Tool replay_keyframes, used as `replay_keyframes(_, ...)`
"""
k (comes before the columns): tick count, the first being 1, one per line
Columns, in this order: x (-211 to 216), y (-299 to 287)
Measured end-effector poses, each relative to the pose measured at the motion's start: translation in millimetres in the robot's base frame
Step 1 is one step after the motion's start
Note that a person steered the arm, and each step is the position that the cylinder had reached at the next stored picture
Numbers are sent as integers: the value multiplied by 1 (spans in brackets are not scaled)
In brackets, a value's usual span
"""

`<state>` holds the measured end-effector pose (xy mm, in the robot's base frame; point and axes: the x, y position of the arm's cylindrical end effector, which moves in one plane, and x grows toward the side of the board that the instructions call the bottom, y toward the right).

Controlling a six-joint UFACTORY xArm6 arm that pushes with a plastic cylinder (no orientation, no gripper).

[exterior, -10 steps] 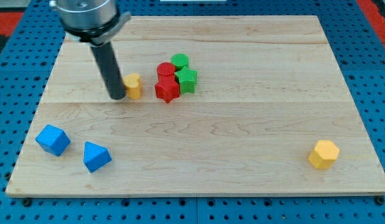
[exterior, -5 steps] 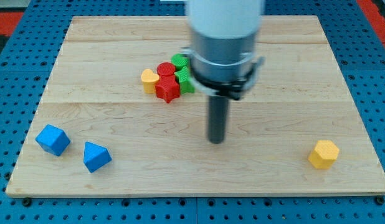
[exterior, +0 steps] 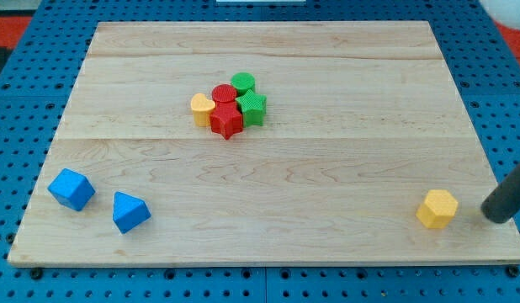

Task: Push the yellow hexagon to the top of the red circle

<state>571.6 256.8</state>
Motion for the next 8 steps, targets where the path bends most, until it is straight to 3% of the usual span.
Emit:
replay_keyframes(3, -54, -207)
replay_keyframes(5, -108, -310)
replay_keyframes(6, -112, -377)
replay_keyframes(7, -77, -343)
replay_keyframes(8, -59, -354)
